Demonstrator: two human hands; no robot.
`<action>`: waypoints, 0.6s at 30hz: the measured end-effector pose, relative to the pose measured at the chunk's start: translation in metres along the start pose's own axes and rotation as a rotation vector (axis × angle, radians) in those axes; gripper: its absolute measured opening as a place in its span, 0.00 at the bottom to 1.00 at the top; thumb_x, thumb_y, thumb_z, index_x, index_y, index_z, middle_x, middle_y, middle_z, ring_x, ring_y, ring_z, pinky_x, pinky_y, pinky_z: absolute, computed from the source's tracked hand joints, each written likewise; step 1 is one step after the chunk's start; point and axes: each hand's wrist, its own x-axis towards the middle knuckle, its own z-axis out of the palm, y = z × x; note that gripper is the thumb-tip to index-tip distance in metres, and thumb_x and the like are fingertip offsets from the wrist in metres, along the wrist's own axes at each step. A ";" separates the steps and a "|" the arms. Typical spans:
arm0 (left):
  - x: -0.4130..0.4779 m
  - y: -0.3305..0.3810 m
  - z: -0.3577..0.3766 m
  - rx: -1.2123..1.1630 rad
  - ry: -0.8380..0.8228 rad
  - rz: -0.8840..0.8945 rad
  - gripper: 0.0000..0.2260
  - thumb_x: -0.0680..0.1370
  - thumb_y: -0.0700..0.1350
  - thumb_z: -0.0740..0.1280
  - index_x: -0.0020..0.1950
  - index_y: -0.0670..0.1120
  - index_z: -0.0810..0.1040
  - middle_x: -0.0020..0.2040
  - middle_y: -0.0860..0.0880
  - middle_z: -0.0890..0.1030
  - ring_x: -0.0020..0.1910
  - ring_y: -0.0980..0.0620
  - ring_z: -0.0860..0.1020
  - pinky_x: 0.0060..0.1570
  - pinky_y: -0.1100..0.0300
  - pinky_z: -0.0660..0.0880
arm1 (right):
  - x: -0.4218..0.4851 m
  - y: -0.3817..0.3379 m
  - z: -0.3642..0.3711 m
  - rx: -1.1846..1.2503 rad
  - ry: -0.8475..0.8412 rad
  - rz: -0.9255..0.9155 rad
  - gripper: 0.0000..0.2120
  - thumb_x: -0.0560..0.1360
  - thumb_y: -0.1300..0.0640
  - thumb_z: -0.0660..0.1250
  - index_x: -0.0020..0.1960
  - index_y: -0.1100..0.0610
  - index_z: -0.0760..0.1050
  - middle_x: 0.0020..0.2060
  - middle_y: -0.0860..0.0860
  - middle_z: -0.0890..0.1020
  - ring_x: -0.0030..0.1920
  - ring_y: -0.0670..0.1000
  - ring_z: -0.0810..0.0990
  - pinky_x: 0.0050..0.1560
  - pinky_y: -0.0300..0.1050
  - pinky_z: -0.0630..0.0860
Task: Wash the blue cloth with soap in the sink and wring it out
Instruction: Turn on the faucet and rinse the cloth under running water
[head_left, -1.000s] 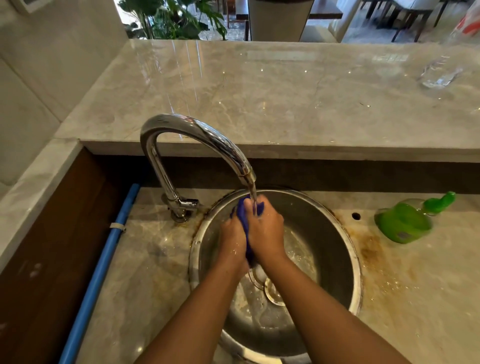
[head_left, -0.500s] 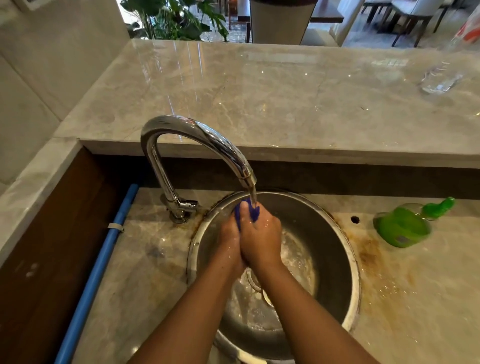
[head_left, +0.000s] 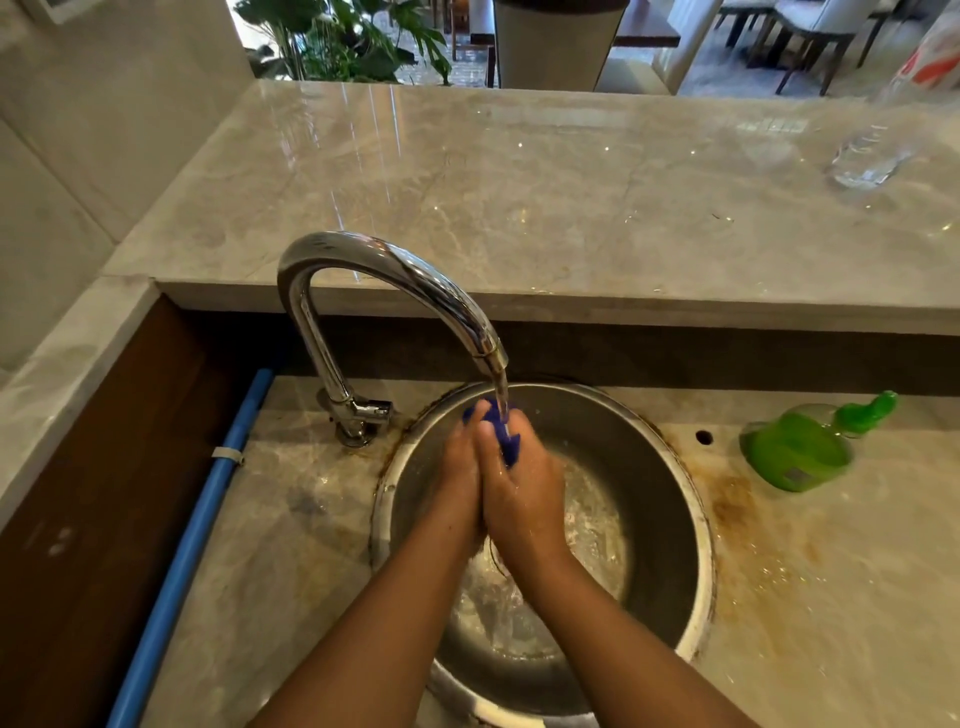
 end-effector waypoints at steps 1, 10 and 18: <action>-0.002 -0.006 0.002 0.002 -0.022 -0.030 0.14 0.83 0.51 0.61 0.43 0.44 0.77 0.36 0.46 0.79 0.36 0.49 0.79 0.37 0.60 0.76 | 0.008 0.005 0.000 -0.098 0.048 0.006 0.16 0.81 0.42 0.57 0.44 0.52 0.73 0.35 0.49 0.80 0.36 0.50 0.79 0.38 0.50 0.77; -0.017 -0.011 0.001 -0.002 -0.170 0.111 0.11 0.82 0.50 0.64 0.60 0.46 0.77 0.52 0.45 0.85 0.51 0.46 0.84 0.51 0.46 0.82 | 0.026 0.026 -0.025 0.191 0.229 0.355 0.13 0.83 0.52 0.61 0.44 0.58 0.76 0.34 0.51 0.80 0.33 0.46 0.78 0.39 0.45 0.76; -0.015 -0.014 0.002 -0.055 -0.019 0.125 0.15 0.82 0.57 0.59 0.49 0.48 0.78 0.41 0.47 0.83 0.41 0.50 0.83 0.44 0.55 0.79 | 0.012 -0.002 -0.006 -0.043 0.074 0.048 0.15 0.82 0.51 0.61 0.41 0.56 0.77 0.32 0.51 0.81 0.33 0.48 0.78 0.37 0.44 0.75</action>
